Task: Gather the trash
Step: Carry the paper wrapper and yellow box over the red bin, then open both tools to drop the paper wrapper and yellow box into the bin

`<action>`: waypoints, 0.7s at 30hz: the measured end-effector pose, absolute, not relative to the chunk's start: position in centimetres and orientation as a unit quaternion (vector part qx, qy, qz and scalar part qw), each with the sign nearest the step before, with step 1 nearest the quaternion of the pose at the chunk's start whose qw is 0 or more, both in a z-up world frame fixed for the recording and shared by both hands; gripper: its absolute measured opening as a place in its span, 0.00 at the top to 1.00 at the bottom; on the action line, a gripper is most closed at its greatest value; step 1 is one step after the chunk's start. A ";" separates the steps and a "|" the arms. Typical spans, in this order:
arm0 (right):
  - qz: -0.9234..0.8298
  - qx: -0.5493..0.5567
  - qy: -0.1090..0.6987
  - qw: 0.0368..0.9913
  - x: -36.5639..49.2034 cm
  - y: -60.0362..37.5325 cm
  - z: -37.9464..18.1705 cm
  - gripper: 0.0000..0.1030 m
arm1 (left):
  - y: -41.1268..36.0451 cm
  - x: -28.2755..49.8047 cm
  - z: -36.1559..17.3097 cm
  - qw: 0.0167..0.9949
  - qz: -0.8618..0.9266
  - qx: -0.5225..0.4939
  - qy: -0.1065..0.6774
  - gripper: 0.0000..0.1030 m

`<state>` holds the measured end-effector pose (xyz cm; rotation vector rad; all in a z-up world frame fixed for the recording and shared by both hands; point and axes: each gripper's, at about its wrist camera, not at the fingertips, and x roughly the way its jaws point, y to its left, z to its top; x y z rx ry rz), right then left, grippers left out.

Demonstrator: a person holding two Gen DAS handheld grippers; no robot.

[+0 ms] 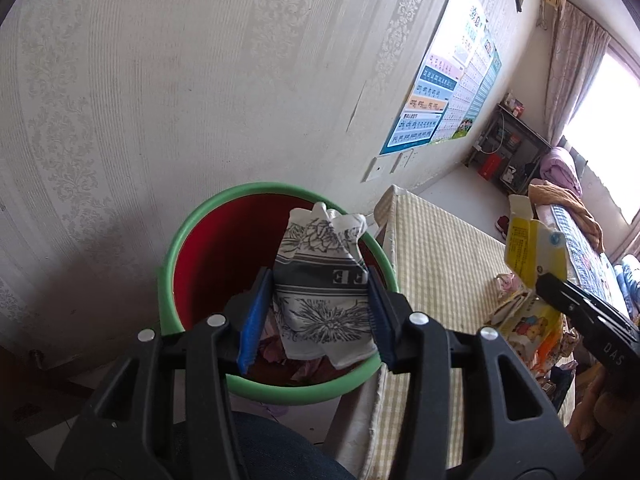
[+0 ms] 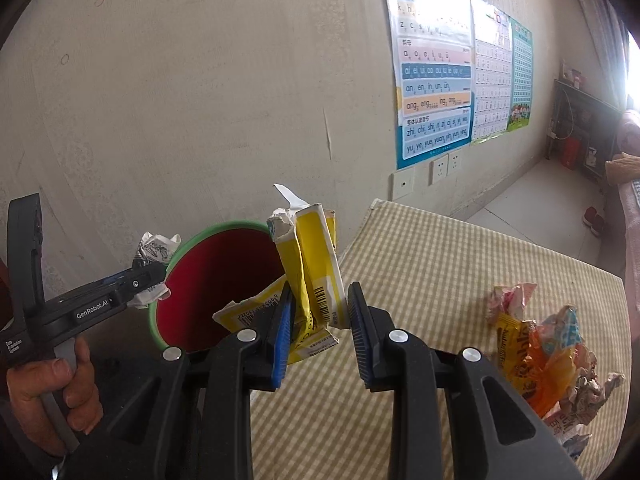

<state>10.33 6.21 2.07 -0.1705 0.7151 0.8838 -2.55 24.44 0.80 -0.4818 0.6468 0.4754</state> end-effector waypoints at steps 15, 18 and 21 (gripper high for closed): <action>0.457 -0.137 0.362 0.800 10.0 16.0 -1.5 0.73 | 27.5 -3.1 -0.4 0.883 0.240 -0.267 0.303 0.55; 0.460 -0.143 0.373 0.793 10.2 17.1 -2.5 0.71 | 27.8 -3.2 -0.7 0.878 0.241 -0.279 0.304 0.54; 0.461 -0.142 0.384 0.787 10.2 17.5 -3.2 0.40 | 28.1 -3.7 -0.7 0.877 0.246 -0.288 0.296 0.28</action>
